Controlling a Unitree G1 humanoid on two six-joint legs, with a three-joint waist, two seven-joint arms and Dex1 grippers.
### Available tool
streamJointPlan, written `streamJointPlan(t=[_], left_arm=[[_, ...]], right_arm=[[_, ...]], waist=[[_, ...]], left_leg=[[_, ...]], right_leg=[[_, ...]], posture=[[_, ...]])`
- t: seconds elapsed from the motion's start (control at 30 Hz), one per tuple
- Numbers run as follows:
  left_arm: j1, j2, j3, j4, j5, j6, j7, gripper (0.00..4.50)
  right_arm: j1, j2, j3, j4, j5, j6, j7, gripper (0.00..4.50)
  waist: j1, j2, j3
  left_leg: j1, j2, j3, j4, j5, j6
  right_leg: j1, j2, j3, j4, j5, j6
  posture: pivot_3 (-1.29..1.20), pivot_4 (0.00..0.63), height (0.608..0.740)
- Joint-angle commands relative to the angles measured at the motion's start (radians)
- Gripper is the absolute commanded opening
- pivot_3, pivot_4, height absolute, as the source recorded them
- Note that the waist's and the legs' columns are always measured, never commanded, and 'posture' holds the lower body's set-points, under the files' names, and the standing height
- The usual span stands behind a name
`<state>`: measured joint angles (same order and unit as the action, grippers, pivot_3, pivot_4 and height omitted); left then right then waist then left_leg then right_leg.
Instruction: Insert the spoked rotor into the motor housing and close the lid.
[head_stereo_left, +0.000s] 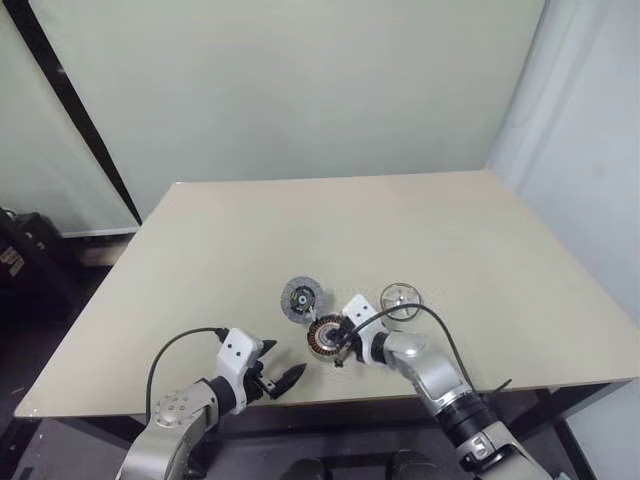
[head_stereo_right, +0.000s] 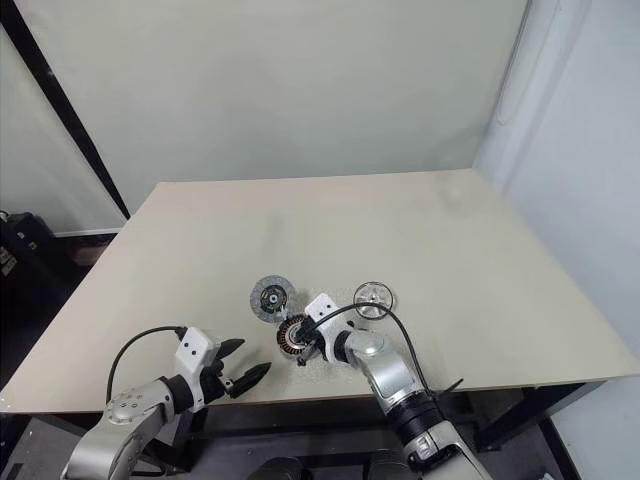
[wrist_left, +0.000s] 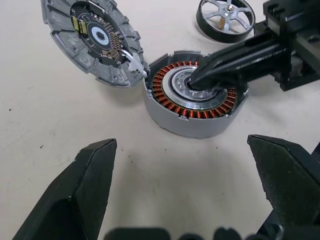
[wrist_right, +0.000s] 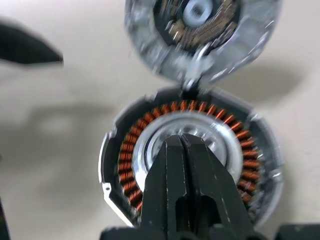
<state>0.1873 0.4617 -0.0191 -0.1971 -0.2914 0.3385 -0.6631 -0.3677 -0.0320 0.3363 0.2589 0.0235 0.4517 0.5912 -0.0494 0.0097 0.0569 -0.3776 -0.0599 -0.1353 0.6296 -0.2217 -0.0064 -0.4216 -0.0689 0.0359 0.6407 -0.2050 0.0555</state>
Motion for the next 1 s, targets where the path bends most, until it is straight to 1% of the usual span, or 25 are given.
streamJointPlan(t=[0.03, 0.17, 0.23, 0.37, 0.4, 0.63, 0.73, 1.0], left_arm=[[-0.025, 0.001, -0.003, -0.036, -0.004, -0.009, -0.007, 4.50], [-0.036, -0.003, -0.012, -0.031, -0.004, -0.013, -0.009, 4.50], [-0.038, -0.005, -0.013, -0.029, -0.005, -0.015, -0.011, 4.50], [-0.043, -0.006, -0.017, -0.024, -0.003, -0.019, -0.016, 4.50], [-0.045, -0.007, -0.017, -0.023, -0.003, -0.020, -0.017, 4.50], [-0.059, -0.011, -0.020, -0.014, 0.000, -0.026, -0.023, 4.50], [-0.066, -0.011, -0.023, -0.008, 0.000, -0.028, -0.026, 4.50], [-0.081, -0.007, -0.028, 0.004, 0.000, -0.035, -0.034, 4.50]], right_arm=[[-0.018, 0.007, -0.059, -0.166, 0.075, 0.062, 0.003, 0.94], [-0.015, -0.016, -0.139, -0.252, 0.103, 0.107, -0.047, 2.31], [-0.011, -0.042, -0.162, -0.274, 0.112, 0.130, -0.052, 2.97], [0.002, -0.075, -0.254, -0.288, 0.143, 0.163, -0.105, 4.38], [0.003, -0.075, -0.283, -0.280, 0.142, 0.169, -0.138, 4.44], [-0.008, -0.047, -0.481, -0.208, 0.204, 0.237, -0.311, 4.44], [-0.017, -0.032, -0.534, -0.164, 0.243, 0.259, -0.335, 4.44], [-0.069, 0.012, -0.646, -0.019, 0.366, 0.299, -0.352, 4.44]], waist=[[0.000, 0.000, 0.000], [0.000, 0.000, 0.000], [0.000, 0.000, 0.000], [0.000, 0.000, 0.000], [0.000, 0.000, 0.000], [0.000, 0.000, 0.000], [0.000, 0.000, 0.000], [0.000, 0.000, 0.000]], left_leg=[[0.000, 0.000, 0.000, 0.000, 0.000, 0.000], [0.000, 0.000, 0.000, 0.000, 0.000, 0.000], [0.000, 0.000, 0.000, 0.000, 0.000, 0.000], [0.000, 0.000, 0.001, 0.000, 0.000, 0.000], [0.000, 0.000, 0.002, 0.000, 0.000, 0.000], [0.000, 0.000, 0.003, 0.000, 0.000, 0.001], [0.000, 0.000, 0.004, 0.000, 0.002, 0.004], [0.001, 0.000, 0.009, 0.000, 0.002, 0.004]], right_leg=[[0.000, 0.000, 0.000, 0.000, 0.000, 0.000], [0.000, 0.000, 0.000, 0.000, 0.000, 0.000], [0.000, 0.000, 0.000, 0.000, 0.000, 0.000], [0.001, 0.000, 0.000, 0.000, 0.000, 0.000], [0.001, 0.000, 0.000, 0.000, 0.000, 0.000], [0.000, 0.000, 0.001, 0.000, 0.000, 0.000], [0.001, 0.000, 0.001, 0.000, 0.000, 0.000], [0.001, 0.001, 0.002, 0.000, 0.000, 0.000]], posture=[[0.00, 0.000, 0.740], [0.00, 0.000, 0.740], [0.00, 0.000, 0.740], [0.00, 0.000, 0.740], [0.00, 0.000, 0.740], [0.00, 0.000, 0.740], [0.00, 0.000, 0.740], [0.00, 0.000, 0.740]])
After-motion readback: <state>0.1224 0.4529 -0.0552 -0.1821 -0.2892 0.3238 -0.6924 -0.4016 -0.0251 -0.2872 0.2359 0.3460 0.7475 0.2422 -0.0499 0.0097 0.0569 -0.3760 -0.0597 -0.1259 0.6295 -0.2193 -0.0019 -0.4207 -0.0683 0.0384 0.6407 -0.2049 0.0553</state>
